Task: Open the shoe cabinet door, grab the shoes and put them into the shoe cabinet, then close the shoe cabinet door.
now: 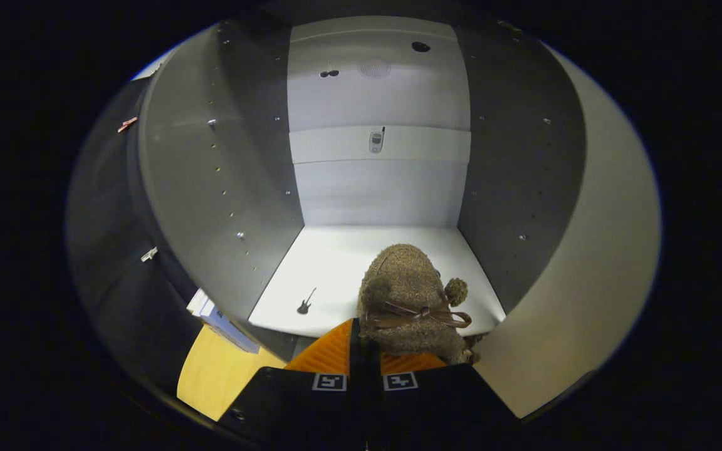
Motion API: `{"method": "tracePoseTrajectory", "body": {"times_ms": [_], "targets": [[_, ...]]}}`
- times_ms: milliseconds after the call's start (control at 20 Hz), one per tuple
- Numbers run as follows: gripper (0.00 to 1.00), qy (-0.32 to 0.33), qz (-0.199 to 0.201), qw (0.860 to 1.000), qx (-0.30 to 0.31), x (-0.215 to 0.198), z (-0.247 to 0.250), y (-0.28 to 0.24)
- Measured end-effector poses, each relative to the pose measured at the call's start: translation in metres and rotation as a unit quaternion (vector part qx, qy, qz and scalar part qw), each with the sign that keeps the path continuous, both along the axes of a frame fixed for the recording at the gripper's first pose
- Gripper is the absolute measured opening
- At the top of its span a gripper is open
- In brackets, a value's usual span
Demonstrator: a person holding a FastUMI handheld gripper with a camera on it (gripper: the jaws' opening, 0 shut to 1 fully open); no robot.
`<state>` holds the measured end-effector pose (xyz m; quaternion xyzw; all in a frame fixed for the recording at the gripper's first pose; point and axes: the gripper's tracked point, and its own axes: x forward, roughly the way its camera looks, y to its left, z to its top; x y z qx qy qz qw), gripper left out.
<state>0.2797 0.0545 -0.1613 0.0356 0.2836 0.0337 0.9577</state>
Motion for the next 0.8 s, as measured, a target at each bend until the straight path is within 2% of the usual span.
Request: {"method": "tracePoseTrajectory", "body": {"times_ms": [350,800], "targets": [[0.06,0.008,-0.004,1.0,-0.028,0.087,-0.013,0.015],[0.06,0.034,-0.012,0.998,-0.052,0.136,-0.05,0.024]]}}
